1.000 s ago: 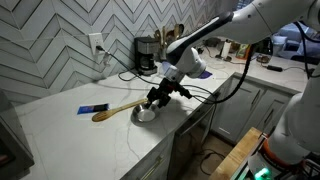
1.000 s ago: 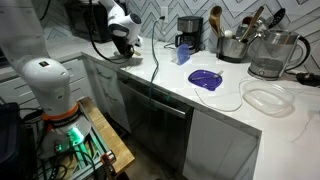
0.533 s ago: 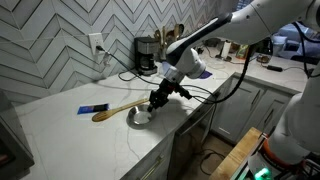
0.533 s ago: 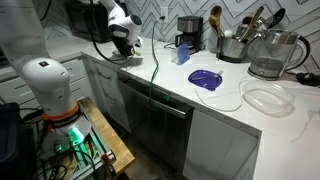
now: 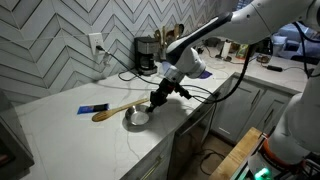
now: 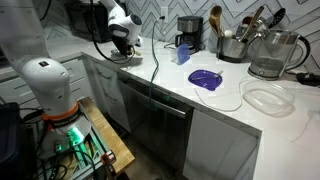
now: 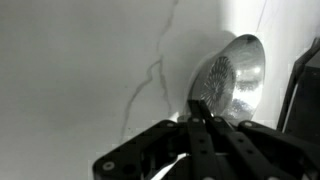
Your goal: Pick up the silver bowl and put it on the right side of the kitchen counter
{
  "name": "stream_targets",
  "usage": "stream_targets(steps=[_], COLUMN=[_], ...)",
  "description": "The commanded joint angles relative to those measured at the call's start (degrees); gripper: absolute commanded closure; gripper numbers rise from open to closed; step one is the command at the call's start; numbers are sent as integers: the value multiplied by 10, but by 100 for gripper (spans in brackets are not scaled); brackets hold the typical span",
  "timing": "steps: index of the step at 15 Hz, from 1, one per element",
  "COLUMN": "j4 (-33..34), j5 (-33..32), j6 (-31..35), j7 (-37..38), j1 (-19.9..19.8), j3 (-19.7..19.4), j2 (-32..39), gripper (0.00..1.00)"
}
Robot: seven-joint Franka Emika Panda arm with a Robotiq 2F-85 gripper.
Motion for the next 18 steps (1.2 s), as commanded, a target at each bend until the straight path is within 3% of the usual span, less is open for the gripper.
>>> stream_targets(steps=[1, 6, 11, 18], j4=[0, 2, 1, -8], j5=[22, -44, -138, -190], j6=[-44, -132, -173, -149], j7=[-10, 48, 134, 215], j1=[-13, -43, -92, -160], j3=[4, -24, -69, -135], j2=[-24, -89, -153, -199], gripper=[100, 100, 100, 100])
